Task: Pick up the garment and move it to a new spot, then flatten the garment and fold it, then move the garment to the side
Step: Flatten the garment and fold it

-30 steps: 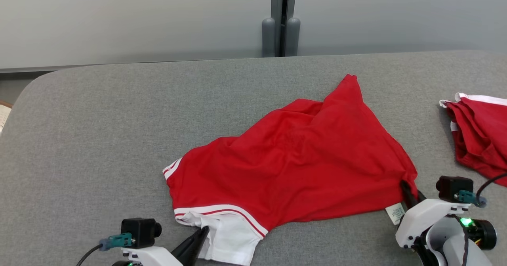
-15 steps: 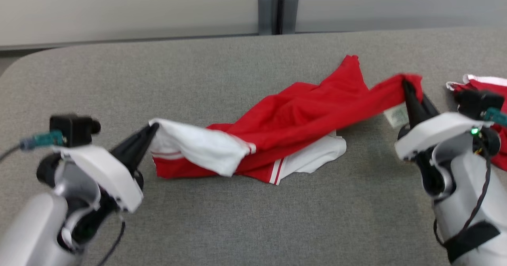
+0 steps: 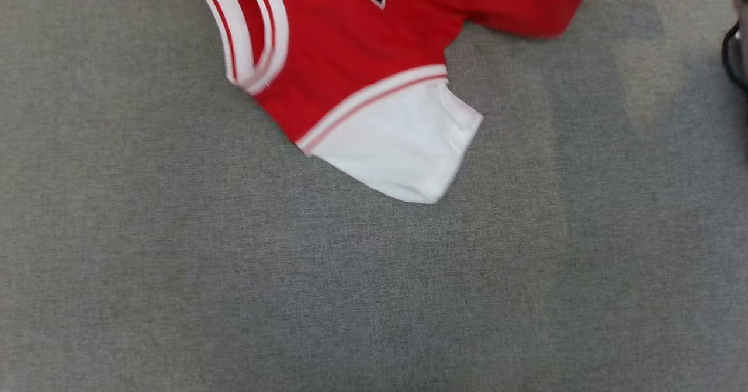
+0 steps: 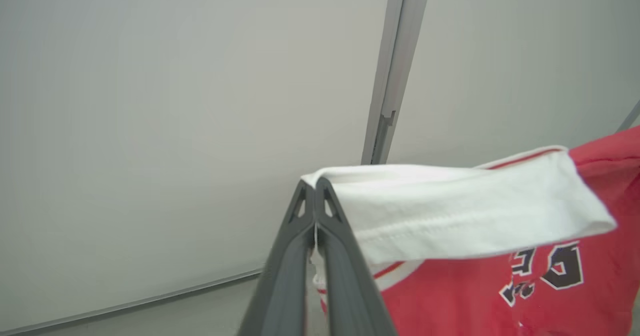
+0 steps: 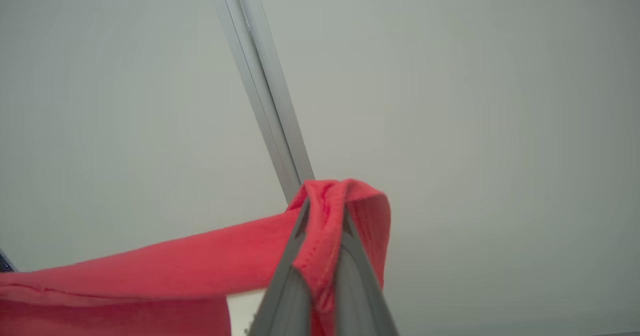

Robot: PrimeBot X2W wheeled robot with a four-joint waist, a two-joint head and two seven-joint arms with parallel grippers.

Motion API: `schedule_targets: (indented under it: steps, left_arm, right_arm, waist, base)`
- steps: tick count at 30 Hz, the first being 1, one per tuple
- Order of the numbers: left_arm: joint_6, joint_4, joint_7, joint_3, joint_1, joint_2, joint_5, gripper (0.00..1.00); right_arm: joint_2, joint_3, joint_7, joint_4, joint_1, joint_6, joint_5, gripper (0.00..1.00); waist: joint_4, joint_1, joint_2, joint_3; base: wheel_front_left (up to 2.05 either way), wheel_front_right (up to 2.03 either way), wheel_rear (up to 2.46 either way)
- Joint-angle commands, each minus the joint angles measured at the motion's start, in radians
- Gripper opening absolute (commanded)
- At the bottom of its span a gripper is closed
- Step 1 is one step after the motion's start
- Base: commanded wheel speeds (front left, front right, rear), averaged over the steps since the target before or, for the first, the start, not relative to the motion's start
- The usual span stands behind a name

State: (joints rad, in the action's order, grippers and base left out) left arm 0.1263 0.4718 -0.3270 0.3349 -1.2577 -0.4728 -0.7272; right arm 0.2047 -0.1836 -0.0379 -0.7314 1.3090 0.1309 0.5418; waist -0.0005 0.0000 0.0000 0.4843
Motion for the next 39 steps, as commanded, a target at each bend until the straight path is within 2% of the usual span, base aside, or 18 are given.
schedule_targets:
  steps: [1,6,10,18,23,30,34,39]
  left_arm:
    - [0.003,0.053,0.032,-0.01,-0.089,0.004,0.007,0.0]
    - [0.003,0.204,0.121,-0.012,-0.305,0.027,0.023,0.0]
    - [0.003,0.295,0.164,0.012,-0.415,0.038,0.02,0.0]
    - [0.004,0.37,0.175,0.085,-0.468,0.053,-0.035,0.0]
    - [0.004,0.371,0.134,0.175,-0.381,0.042,-0.093,0.0]
    - [0.004,0.308,0.041,0.307,-0.149,-0.023,-0.225,0.0]
    - [0.004,0.251,-0.065,0.374,0.014,-0.078,-0.315,0.0]
    - [0.004,0.145,-0.207,0.428,0.205,-0.157,-0.424,0.0]
  right_arm:
    - [0.007,-0.007,-0.03,-0.031,0.077,0.0,0.006,0.0]
    - [0.012,-0.035,-0.081,-0.115,0.25,0.0,0.028,0.0]
    - [0.02,-0.059,-0.105,-0.178,0.329,0.0,0.046,0.0]
    - [0.033,-0.13,-0.112,-0.25,0.35,0.0,0.081,0.0]
    - [0.038,-0.223,-0.093,-0.277,0.26,0.0,0.105,0.0]
    - [0.07,-0.4,-0.035,-0.247,0.033,0.0,0.165,0.0]
    - [0.108,-0.528,0.062,-0.194,-0.103,0.0,0.219,0.0]
    - [0.198,-0.684,0.238,-0.086,-0.251,0.0,0.314,0.0]
  waist:
    - [-0.017,0.0,0.0,0.058]
    - [-0.028,0.0,0.0,0.067]
    - [-0.035,0.0,0.0,0.06]
    - [-0.035,0.0,0.0,0.058]
    - [-0.023,0.0,0.0,0.052]
    - [-0.01,0.0,0.0,-0.047]
    - [-0.013,0.0,0.0,-0.151]
    - [-0.01,0.0,0.0,-0.287]
  base:
    - [0.0,0.0,0.0]
    - [0.0,0.0,0.0]
    - [0.0,0.0,0.0]
    - [0.0,0.0,0.0]
    - [0.0,0.0,0.0]
    - [0.0,0.0,0.0]
    - [0.0,0.0,0.0]
    - [0.0,0.0,0.0]
